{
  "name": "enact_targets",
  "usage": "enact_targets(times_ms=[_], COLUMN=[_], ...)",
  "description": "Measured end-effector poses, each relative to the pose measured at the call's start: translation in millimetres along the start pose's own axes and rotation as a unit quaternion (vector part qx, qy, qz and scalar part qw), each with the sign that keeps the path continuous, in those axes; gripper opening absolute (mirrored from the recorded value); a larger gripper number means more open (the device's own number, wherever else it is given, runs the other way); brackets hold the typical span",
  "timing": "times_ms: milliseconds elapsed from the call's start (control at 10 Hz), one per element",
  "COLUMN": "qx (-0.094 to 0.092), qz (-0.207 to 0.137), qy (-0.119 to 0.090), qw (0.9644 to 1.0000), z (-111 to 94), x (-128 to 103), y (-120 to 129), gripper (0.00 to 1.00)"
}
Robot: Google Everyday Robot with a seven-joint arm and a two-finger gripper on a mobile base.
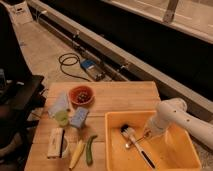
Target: Place fork in tray
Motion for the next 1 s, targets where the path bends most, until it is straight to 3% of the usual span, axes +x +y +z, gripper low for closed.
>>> enact_targets(times_ms=[300, 700, 1000], qx=[0.012, 0.023, 0.039], qz=[0.002, -0.01, -0.006], qy=[0.008, 0.031, 0.052], qw=[0.9999, 0.9992, 0.9979], z=[-39, -113, -170], x=[-5, -13, -2], y=[2, 2, 3], gripper=[0.0, 0.0, 0.0])
